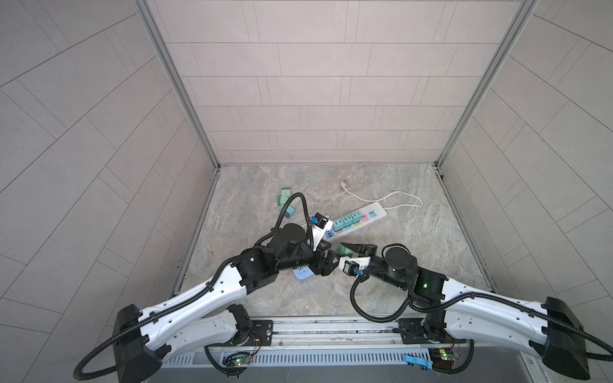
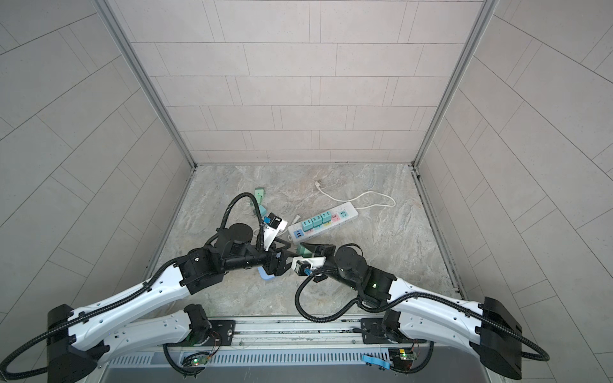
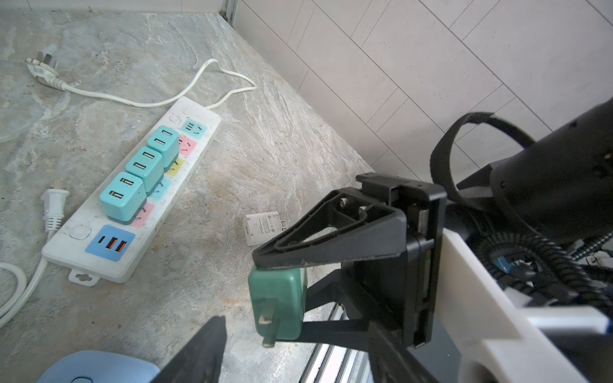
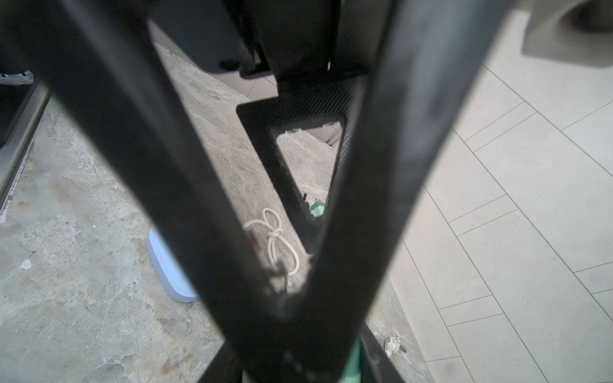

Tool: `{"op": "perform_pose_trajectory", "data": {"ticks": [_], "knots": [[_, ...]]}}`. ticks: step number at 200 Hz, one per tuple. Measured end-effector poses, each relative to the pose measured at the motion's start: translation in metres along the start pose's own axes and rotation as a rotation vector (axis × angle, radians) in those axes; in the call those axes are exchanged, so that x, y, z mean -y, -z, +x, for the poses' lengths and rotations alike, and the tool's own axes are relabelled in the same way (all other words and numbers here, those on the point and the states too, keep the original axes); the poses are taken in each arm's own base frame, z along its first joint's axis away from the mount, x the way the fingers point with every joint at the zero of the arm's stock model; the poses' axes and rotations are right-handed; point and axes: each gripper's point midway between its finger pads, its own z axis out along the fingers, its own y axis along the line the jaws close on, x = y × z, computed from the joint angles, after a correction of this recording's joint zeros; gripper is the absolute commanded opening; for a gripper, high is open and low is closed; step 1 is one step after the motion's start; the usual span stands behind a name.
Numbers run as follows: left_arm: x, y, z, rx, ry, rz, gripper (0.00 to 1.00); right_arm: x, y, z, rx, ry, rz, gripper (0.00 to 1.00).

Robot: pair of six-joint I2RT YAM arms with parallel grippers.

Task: Insert plugs into power strip
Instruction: Pick up the plug from the center of the table.

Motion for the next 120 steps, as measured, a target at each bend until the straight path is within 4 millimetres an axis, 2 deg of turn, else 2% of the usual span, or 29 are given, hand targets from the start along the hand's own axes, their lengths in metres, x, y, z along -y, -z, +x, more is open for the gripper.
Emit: {"op": "perform_pose_trajectory", "data": {"ticks": [33, 57, 97, 120], "knots": [[0.003, -0.002, -0.001, 0.005, -0.005, 0.009, 0.62, 0.004, -0.001, -0.007, 0.017, 0.004, 0.002, 0.00], [0.006, -0.003, -0.006, 0.024, -0.005, 0.024, 0.54, 0.005, -0.004, -0.013, 0.027, 0.005, -0.003, 0.00], [-0.007, -0.011, -0.005, 0.018, 0.011, -0.032, 0.26, 0.003, -0.007, -0.005, -0.012, 0.010, -0.008, 0.00], [-0.014, -0.012, -0.005, 0.021, 0.021, -0.062, 0.15, 0.004, -0.007, -0.004, -0.021, 0.011, -0.004, 0.00]]}}
